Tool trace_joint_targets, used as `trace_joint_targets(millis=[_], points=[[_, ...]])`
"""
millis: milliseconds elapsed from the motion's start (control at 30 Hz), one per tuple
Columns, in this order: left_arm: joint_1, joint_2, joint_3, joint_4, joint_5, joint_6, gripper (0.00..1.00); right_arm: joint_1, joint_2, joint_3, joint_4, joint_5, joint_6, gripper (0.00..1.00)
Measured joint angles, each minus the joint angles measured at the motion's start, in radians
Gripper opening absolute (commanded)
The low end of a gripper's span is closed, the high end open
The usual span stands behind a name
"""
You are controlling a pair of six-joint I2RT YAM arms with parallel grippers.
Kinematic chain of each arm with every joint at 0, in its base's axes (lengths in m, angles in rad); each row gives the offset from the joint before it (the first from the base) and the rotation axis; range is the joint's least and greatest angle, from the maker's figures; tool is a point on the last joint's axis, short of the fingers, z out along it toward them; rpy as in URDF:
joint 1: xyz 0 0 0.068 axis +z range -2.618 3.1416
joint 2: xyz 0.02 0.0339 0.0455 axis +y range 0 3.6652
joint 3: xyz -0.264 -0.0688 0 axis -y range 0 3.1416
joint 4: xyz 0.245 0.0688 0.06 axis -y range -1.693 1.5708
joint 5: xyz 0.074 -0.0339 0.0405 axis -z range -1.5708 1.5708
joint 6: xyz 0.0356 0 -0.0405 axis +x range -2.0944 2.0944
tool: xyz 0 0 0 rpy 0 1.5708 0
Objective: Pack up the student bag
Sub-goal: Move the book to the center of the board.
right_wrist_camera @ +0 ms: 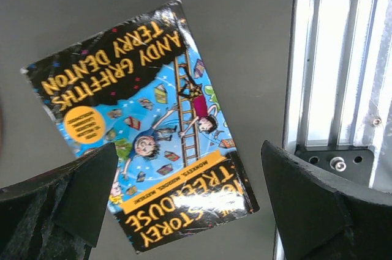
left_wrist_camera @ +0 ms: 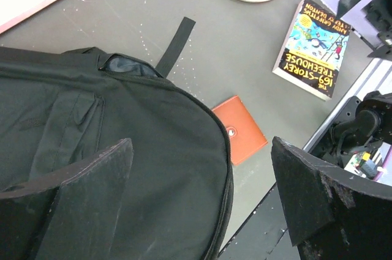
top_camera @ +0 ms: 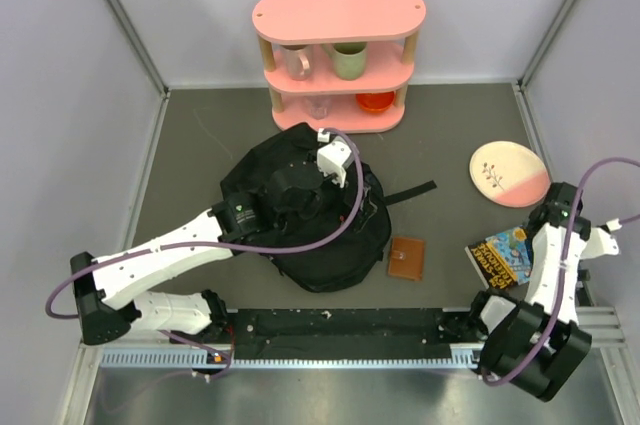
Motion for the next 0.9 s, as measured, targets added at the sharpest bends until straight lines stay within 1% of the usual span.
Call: trace_joint_targets(millis=[233,400,667,900], points=[[0.000,0.005,0.018,0.005,0.008,0.006,0.99,-0.012,0.141,-0.065,0.082,0.044,0.015,0.99],[0.000,0.035,0.027,0.005,0.018,0.008,0.99,-0.038,0.161,-0.150,0.219,0.036,-0.009,0.99],[0.000,0.056,0.029,0.005,0.032,0.007,0.99,-0.053,0.211,-0.156,0.406,-0.047,-0.109,0.99],[0.000,0.092,0.045,0.005,0.037,0.008,0.99,-0.058,0.228,-0.155,0.493,-0.164,-0.235,0.93]])
